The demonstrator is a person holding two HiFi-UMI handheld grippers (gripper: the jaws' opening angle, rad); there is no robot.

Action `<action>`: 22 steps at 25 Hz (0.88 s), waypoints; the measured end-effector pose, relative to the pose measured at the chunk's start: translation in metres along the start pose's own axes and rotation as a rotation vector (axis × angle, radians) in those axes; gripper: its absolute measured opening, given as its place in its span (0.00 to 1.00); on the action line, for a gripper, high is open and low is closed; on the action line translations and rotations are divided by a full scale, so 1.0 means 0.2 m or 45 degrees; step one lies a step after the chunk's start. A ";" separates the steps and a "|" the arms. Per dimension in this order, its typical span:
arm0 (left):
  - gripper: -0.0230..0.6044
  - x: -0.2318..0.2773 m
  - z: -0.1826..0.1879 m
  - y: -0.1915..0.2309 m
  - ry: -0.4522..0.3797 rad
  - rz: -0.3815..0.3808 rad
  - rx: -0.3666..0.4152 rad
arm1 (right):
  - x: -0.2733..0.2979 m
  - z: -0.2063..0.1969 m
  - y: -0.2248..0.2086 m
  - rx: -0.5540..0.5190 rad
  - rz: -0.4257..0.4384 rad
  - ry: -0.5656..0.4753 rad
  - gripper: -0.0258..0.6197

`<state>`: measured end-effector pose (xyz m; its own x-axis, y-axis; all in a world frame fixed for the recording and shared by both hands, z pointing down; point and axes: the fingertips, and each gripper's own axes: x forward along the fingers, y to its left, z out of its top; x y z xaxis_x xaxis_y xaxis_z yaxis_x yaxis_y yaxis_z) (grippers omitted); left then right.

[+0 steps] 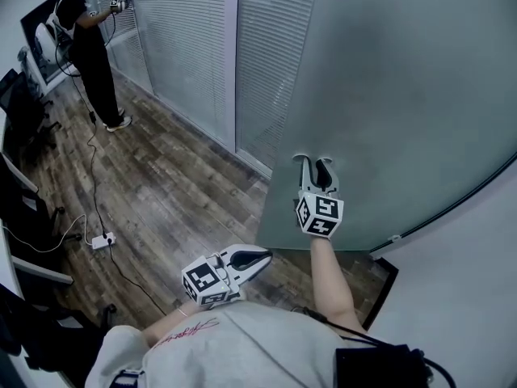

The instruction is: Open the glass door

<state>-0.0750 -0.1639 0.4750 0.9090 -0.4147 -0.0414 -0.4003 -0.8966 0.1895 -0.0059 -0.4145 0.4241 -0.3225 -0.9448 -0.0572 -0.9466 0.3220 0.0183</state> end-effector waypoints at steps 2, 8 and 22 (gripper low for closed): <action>0.07 0.01 -0.01 -0.08 0.003 0.002 0.003 | -0.05 0.00 0.02 0.001 0.014 0.001 0.22; 0.07 -0.01 -0.07 -0.31 0.007 0.050 0.004 | -0.23 0.00 0.07 0.007 0.054 0.003 0.22; 0.07 0.01 -0.17 -0.78 0.008 0.137 0.010 | -0.64 0.03 0.16 -0.003 0.211 0.020 0.22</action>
<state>-0.0073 -0.0194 0.4796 0.8615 -0.5075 -0.0149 -0.4964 -0.8481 0.1852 0.0045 -0.2830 0.4262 -0.4741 -0.8797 -0.0378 -0.8805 0.4733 0.0282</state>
